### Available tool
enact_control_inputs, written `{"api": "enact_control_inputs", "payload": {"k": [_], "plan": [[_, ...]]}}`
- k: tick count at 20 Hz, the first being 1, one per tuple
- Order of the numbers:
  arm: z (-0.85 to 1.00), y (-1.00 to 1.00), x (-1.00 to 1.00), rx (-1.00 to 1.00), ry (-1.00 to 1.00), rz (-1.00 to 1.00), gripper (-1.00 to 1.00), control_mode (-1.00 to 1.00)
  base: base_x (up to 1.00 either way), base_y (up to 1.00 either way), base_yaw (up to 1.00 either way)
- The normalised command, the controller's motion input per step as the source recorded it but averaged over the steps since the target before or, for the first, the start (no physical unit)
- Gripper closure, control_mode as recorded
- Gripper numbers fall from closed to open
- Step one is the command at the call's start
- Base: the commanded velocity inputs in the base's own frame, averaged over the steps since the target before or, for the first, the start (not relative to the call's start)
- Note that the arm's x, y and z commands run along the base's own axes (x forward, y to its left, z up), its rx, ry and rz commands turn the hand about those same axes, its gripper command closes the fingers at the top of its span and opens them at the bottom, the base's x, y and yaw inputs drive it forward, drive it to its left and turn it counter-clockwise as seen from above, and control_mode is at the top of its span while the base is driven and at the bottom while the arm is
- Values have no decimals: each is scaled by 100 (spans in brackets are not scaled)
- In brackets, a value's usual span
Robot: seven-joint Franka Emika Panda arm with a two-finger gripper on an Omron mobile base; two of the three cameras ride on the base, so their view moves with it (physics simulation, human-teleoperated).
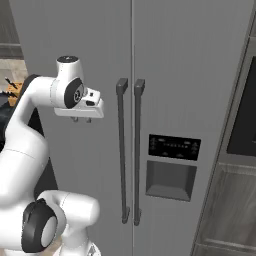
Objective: Take the lemon wedge from the fridge and place it on the plate with fish on the dining counter.
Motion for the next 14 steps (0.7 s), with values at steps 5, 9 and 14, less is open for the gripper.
{"api": "enact_control_inputs", "payload": {"k": [5, 9, 14], "plan": [[0, 0, -16, 0, 0, 0, -100, -100, 0, 0, 0], [0, 0, -1, 0, 0, 0, -100, -100, 0, 0, 0], [-2, -3, -38, 0, 0, -1, -100, -100, 0, 0, 0]]}}
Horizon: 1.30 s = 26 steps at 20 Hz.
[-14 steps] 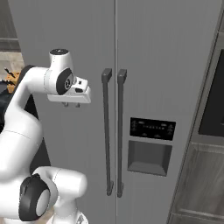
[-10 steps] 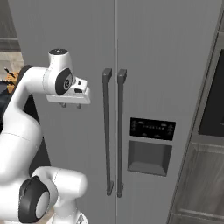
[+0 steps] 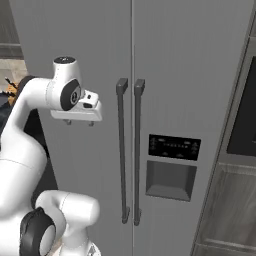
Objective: Take the lemon wedge from the fridge and place it on the plate with fish on the dining counter.
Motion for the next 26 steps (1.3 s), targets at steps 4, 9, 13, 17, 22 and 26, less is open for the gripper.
{"api": "enact_control_inputs", "payload": {"k": [4, 9, 13, 17, 22, 26], "plan": [[-6, -6, -25, 0, 0, -2, -100, 100, -75, -44, -10], [0, 0, 0, 0, 0, 0, -100, 100, -83, -97, -20], [0, 0, 0, 0, 0, 0, -100, 100, -7, -44, -8], [0, 0, 0, 0, 0, 0, -100, 100, -18, 15, 0], [0, 0, 0, 0, 0, 0, -100, 100, -19, 46, 4], [0, 0, 0, 0, 0, 0, -100, 100, -12, 1, 19]]}}
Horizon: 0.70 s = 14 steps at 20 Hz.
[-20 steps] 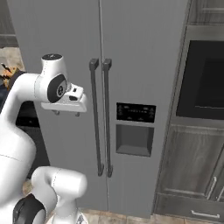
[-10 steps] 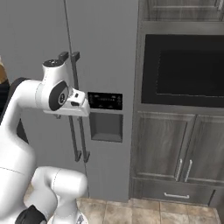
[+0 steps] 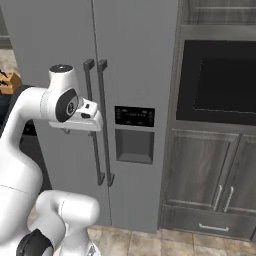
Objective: Take the lemon wedge from the fridge and place it on the plate with fish on the dining counter.
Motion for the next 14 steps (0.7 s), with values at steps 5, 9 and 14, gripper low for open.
{"api": "enact_control_inputs", "payload": {"k": [5, 9, 14], "plan": [[0, 0, 0, 0, 0, 0, -100, 100, -15, 0, 7], [0, 0, 0, 0, 0, 0, -100, 100, -38, 0, 0], [0, 0, -2, 0, -3, 0, -100, -100, -1, 0, 0]]}}
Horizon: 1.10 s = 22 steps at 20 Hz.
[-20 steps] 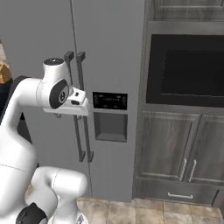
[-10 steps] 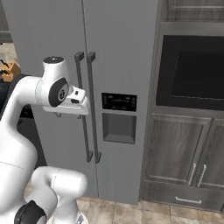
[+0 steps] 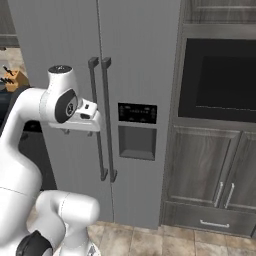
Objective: Take the lemon wedge from the fridge and place it on the plate with fish on the dining counter.
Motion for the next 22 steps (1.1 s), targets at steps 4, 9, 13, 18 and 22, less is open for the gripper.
{"api": "enact_control_inputs", "payload": {"k": [4, 9, 13, 18, 22], "plan": [[4, 0, -9, 0, -15, 0, -100, -100, 0, 0, 0], [21, 8, -9, 0, -25, 0, -100, -100, 0, 0, 0], [18, 52, 30, -8, -40, -2, -100, -100, 0, 0, 0], [12, 50, 51, -5, -33, -1, -100, -100, 0, 0, 0], [1, 2, 35, 0, -6, 0, -100, -100, 0, 0, 0]]}}
